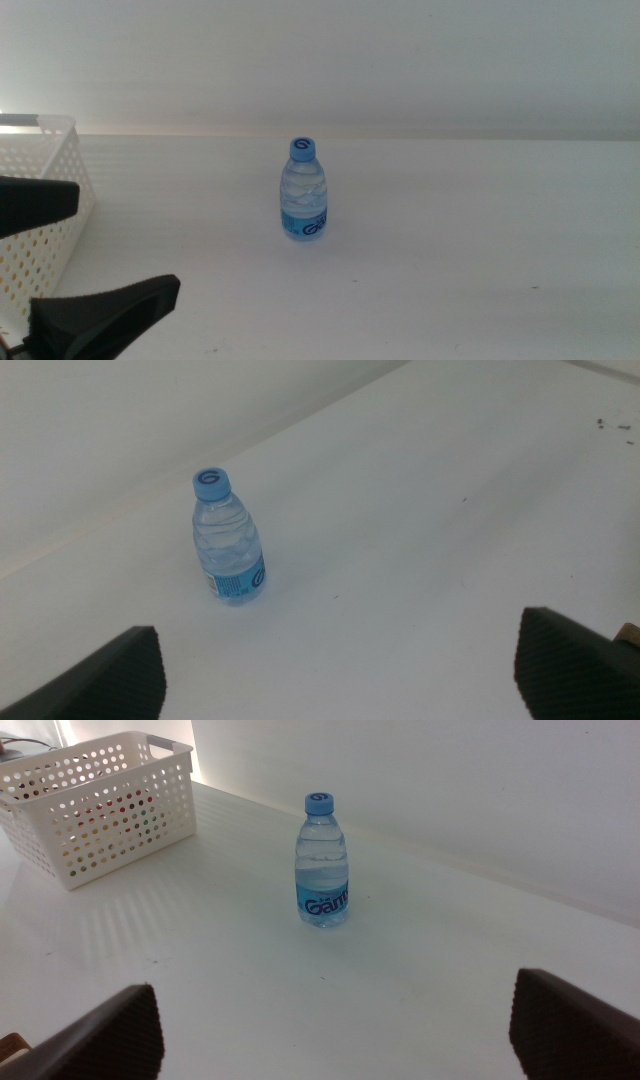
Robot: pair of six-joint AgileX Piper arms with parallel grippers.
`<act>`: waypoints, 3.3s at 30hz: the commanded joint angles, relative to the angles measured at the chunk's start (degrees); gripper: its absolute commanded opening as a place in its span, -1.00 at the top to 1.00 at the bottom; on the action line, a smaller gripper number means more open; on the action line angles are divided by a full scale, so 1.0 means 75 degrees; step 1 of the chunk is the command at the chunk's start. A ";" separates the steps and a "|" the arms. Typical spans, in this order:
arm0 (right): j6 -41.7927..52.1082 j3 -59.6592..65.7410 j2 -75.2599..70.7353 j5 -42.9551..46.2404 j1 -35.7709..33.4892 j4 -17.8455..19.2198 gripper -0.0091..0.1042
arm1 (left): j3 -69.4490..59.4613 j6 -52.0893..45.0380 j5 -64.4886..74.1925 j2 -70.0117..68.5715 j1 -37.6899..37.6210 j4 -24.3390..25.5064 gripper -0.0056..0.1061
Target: Use arms to grab the bottles and put them into the dustbin to the left of the table.
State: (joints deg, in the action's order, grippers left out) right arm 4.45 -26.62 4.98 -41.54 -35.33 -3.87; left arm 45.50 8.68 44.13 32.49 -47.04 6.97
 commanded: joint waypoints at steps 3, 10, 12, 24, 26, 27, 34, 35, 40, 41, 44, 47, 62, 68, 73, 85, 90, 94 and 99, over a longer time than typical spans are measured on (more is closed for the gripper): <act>0.0050 0.0017 -0.0041 0.0075 -0.0012 0.0038 -0.79 | -0.0036 0.0017 -0.0141 -0.0026 -0.0044 0.0269 -0.78; 0.0050 0.0017 -0.0041 0.0075 -0.0012 0.0038 -0.79 | -0.0364 0.0055 -0.1692 0.0213 -0.0044 0.0940 -0.78; 0.0050 0.0017 -0.0041 0.0075 -0.0012 0.0038 -0.79 | -0.0981 0.0055 -0.3199 0.0529 -0.0007 0.1448 -0.78; 0.0050 0.0017 -0.0041 0.0075 -0.0012 0.0022 -0.79 | -0.3251 0.0489 -0.9390 0.4611 0.1442 0.0336 -0.78; 0.0050 0.0017 -0.0041 0.0075 -0.0012 0.0022 -0.79 | -0.3251 0.0489 -0.9709 0.5071 0.1518 0.0319 -0.78; 0.0050 0.0017 -0.0041 0.0075 -0.0012 0.0022 -0.79 | -0.3251 0.0489 -0.9856 0.5275 0.1555 0.0319 -0.78; 0.0050 0.0017 -0.0041 0.0075 -0.0012 0.0022 -0.79 | -0.3268 0.0455 -1.0259 0.5698 0.1623 0.0203 -0.78; 0.0050 0.0017 -0.0041 0.0075 -0.0012 0.0022 -0.79 | -0.3268 0.0441 -1.0297 0.5698 0.1623 0.0227 -0.78; 0.0050 0.0017 -0.0041 0.0075 -0.0012 0.0022 -0.79 | -0.3268 0.0301 -1.0522 0.5877 0.1623 0.0542 -0.78; 0.0050 0.0017 -0.0041 0.0075 -0.0012 0.0022 -0.79 | -0.3282 0.0283 -1.0522 0.6009 0.1623 0.0321 -0.78; 0.0050 0.0017 -0.0041 0.0075 -0.0012 0.0022 -0.79 | -0.3281 0.0466 -1.0736 0.6474 0.1623 -0.0219 -0.78; 0.0050 0.0017 -0.0041 0.0075 -0.0012 0.0022 -0.79 | -0.3281 0.0438 -1.1202 0.7026 0.1623 -0.0444 -0.78; 0.0050 0.0017 -0.0041 0.0075 -0.0012 0.0022 -0.79 | -0.2307 0.0359 -1.5813 1.1013 0.1640 -0.1670 -0.78; 0.0050 0.0017 -0.0041 0.0075 -0.0012 0.0022 -0.79 | -0.1710 -0.0538 -1.5371 1.1260 0.1640 -0.1824 -0.78; 0.0050 0.0017 -0.0041 0.0075 -0.0012 0.0022 -0.79 | -0.1075 -0.0806 -1.4254 1.1278 0.1640 -0.1824 -0.78; 0.0050 0.0017 -0.0041 0.0075 -0.0012 0.0022 -0.79 | 0.0111 -0.1095 -1.3452 1.1677 0.2076 -0.1759 -0.78; 0.0050 0.0017 -0.0041 0.0075 -0.0012 0.0022 -0.79 | 0.0481 -0.1008 -1.3224 1.1998 0.2126 -0.1830 -0.78; 0.0050 0.0017 -0.0041 0.0075 -0.0012 0.0022 -0.79 | 0.0747 -0.0693 -1.3210 1.2267 0.2163 -0.1797 -0.76; 0.0050 0.0017 -0.0041 0.0075 -0.0012 0.0022 -0.79 | 0.0950 -0.0714 -1.2449 1.2276 0.2176 -0.1789 -0.30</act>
State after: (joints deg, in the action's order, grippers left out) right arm 4.45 -26.62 4.98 -41.54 -35.33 -3.99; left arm 52.07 2.71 -51.56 124.83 -30.98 -6.21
